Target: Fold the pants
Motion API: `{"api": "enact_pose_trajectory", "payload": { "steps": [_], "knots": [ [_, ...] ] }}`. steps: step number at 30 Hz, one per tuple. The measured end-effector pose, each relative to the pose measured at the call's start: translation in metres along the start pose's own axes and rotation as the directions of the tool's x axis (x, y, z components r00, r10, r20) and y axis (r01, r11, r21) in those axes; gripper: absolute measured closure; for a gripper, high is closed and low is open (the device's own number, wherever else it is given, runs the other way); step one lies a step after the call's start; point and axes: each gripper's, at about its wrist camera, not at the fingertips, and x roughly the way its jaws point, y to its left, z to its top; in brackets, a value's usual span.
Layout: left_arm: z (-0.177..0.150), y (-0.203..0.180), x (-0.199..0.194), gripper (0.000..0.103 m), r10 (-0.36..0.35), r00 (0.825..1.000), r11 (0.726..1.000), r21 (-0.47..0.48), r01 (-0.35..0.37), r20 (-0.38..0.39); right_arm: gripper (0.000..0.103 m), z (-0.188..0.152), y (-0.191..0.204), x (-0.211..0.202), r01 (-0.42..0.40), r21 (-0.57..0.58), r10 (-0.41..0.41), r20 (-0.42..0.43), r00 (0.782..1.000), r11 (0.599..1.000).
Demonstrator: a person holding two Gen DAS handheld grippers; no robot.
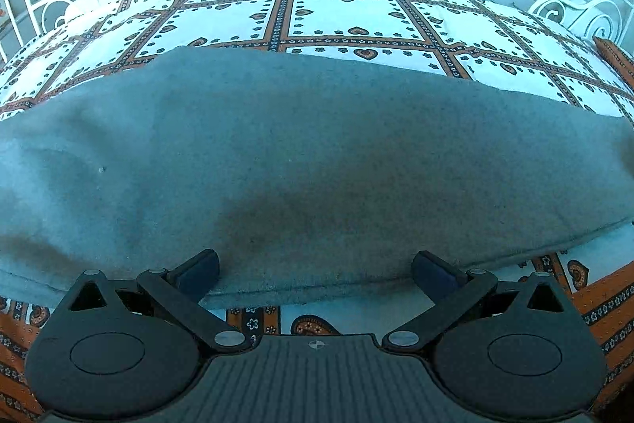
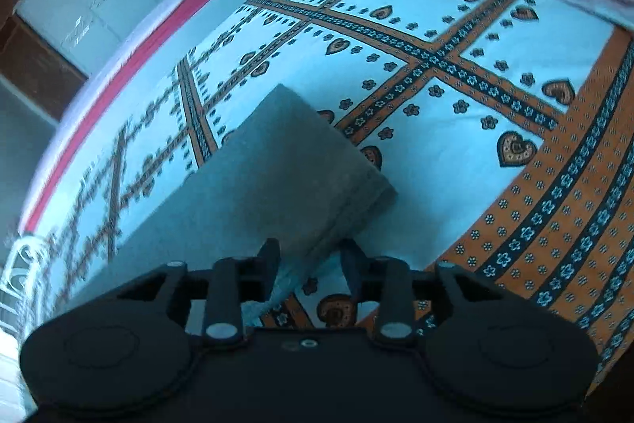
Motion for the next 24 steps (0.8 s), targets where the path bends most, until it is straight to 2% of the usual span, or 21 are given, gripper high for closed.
{"api": "enact_pose_trajectory", "payload": {
  "steps": [2,6,7,9,11,12,16,18,21,24],
  "knots": [
    [0.0,0.0,0.001,0.0,-0.002,1.0,1.0,-0.005,0.002,0.001,0.08,0.003,0.001,-0.003,0.019,-0.011,-0.019,0.032,0.999,1.0],
    [0.002,0.001,0.003,0.0,-0.001,1.0,1.0,-0.016,0.002,0.008,0.093,0.006,0.007,-0.009,0.015,-0.051,-0.011,0.081,0.997,0.999],
    [0.001,0.001,0.003,0.0,-0.001,1.0,1.0,-0.018,0.001,0.009,0.093,0.006,0.011,-0.012,0.012,-0.069,-0.005,0.096,0.995,0.998],
    [0.001,0.001,0.003,0.0,0.0,1.0,1.0,-0.022,0.0,0.012,0.093,0.006,0.016,-0.011,0.016,-0.099,-0.005,0.104,0.995,0.995],
    [0.001,0.001,0.004,0.0,0.0,1.0,1.0,-0.022,0.0,0.012,0.088,0.008,0.015,-0.003,0.034,-0.088,-0.028,0.065,0.997,0.996],
    [0.001,0.001,0.004,0.0,-0.001,1.0,1.0,-0.022,0.001,0.012,0.08,0.008,0.012,0.0,0.056,-0.062,-0.054,0.046,0.998,0.996],
    [0.0,0.004,0.004,0.0,-0.011,1.0,1.0,-0.026,0.011,0.013,0.081,0.008,-0.008,-0.012,0.078,0.059,-0.083,0.088,0.993,0.995],
    [0.0,0.004,0.004,0.0,-0.008,1.0,1.0,-0.027,0.009,0.015,0.082,0.006,-0.01,-0.019,0.036,0.06,-0.042,0.104,0.994,0.998],
    [-0.001,0.003,0.005,0.0,-0.003,1.0,1.0,-0.028,0.003,0.02,0.084,0.005,-0.009,-0.015,-0.033,0.065,0.029,0.071,0.997,0.997],
    [-0.002,0.003,0.004,0.0,-0.006,1.0,1.0,-0.029,0.006,0.021,0.094,0.005,-0.008,-0.008,-0.084,0.11,0.079,0.052,0.996,0.99]
  ]
}}
